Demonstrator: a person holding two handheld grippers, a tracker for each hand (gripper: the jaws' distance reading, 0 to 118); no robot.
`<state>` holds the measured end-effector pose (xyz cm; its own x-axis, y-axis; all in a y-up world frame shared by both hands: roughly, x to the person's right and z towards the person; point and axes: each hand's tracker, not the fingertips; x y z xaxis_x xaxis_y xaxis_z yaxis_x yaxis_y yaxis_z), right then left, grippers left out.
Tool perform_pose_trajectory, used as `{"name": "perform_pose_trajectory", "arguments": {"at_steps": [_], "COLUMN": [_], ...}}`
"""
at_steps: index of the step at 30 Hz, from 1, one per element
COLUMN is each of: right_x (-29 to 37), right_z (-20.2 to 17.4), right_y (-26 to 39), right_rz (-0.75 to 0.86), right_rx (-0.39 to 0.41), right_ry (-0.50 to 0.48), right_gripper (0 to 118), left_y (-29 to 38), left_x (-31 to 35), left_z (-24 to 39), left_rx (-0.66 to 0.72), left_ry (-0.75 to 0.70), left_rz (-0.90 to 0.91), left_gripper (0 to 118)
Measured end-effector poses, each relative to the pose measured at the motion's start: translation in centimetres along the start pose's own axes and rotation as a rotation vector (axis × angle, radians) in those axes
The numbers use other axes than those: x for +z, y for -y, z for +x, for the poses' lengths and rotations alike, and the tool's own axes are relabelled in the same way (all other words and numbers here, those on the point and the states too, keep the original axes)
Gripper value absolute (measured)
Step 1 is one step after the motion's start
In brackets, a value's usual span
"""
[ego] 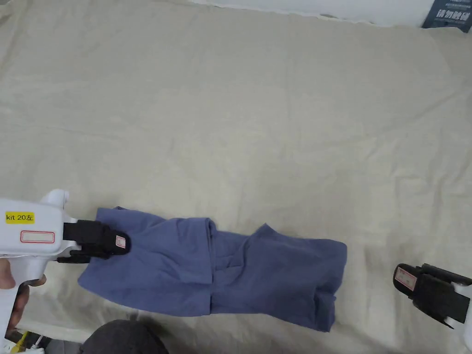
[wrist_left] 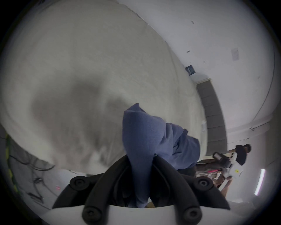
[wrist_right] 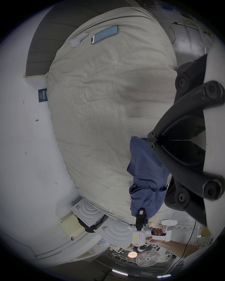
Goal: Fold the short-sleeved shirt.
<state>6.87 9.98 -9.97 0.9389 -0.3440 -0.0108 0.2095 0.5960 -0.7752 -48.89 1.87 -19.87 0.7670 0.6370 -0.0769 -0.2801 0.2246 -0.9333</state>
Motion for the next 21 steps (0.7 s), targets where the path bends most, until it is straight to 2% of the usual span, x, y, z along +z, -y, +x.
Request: {"name": "perform_pose_trajectory", "arguments": {"at_steps": [5,9,13,21], "right_x": [1.1,2.8,4.0,5.3], "right_z": [0.5,1.4,2.3,4.3], "right_y": [0.4,0.7,1.3,2.8], "right_rz": [0.013,0.040,0.054,0.076], "right_rx": [-0.007,-0.016,-0.023,-0.077], "right_ry": [-0.013,-0.020,-0.013,-0.027], "right_gripper": [0,0,0,0], "left_y": [0.2,1.1,2.0,6.1], "left_x": [1.1,0.9,0.0,-10.3], "left_z": [4.9,12.1,19.6,30.3], "left_rx": [-0.040,-0.171,-0.335,-0.635], "left_ry": [-0.108,-0.246,-0.321,-0.516], "left_rz": [0.009,0.005,-0.029,-0.136], "left_gripper": [8,8,8,8]}}
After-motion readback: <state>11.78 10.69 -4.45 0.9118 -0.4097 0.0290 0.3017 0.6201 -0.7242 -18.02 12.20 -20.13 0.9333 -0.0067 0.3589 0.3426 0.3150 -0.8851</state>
